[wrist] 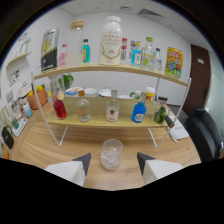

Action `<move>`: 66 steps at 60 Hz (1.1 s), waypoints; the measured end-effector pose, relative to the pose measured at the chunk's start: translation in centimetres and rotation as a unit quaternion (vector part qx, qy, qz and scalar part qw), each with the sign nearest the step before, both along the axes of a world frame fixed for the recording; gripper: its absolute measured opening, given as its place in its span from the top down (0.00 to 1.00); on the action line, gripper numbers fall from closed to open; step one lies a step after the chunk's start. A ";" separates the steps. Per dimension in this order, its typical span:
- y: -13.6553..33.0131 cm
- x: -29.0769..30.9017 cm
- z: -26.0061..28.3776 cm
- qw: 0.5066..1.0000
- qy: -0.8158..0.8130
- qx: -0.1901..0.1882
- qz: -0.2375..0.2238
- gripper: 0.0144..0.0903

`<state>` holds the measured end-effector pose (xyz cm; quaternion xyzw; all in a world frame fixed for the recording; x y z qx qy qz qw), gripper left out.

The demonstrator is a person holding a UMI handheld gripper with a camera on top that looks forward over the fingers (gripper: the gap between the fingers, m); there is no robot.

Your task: Make me a cup of Vodka Sunrise.

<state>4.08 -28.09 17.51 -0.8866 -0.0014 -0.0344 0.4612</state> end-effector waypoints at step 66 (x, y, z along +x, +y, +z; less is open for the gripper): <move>10.3 -17.1 3.4 0.987 0.048 0.148 0.029 0.08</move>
